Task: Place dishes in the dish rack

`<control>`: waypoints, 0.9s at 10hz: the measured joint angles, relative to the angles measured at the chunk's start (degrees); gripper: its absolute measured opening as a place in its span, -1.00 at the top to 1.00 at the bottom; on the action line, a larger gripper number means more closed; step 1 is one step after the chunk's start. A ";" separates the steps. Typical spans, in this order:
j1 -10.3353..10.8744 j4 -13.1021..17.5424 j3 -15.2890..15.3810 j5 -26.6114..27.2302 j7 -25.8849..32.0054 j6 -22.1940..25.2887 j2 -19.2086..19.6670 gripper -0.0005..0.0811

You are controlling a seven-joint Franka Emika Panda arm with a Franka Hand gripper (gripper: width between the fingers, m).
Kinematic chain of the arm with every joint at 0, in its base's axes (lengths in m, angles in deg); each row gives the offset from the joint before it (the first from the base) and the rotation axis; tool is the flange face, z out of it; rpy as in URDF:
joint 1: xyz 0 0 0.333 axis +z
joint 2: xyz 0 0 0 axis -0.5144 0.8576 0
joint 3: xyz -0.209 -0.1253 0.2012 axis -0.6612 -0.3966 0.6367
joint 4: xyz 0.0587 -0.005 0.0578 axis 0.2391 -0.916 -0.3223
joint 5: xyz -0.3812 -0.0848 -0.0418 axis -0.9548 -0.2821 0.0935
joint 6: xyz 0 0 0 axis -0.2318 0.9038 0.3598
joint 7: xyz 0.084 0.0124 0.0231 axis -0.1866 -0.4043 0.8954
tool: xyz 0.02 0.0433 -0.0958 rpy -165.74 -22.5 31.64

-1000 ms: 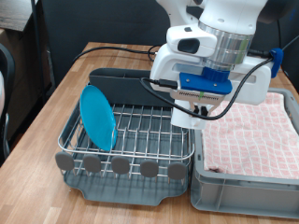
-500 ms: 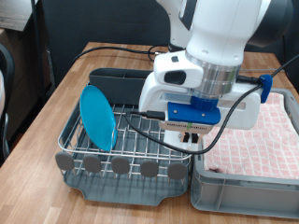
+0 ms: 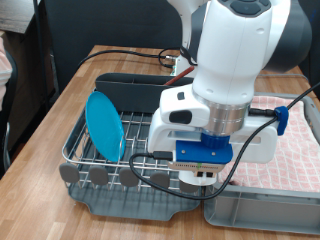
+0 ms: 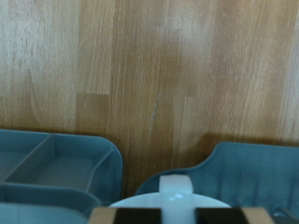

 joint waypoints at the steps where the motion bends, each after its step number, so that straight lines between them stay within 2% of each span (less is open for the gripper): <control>1: -0.09 0.47 0.00 0.05 0.30 -0.10 0.60 0.81; 9: -0.81 5.59 0.07 0.40 0.86 3.66 4.94 0.81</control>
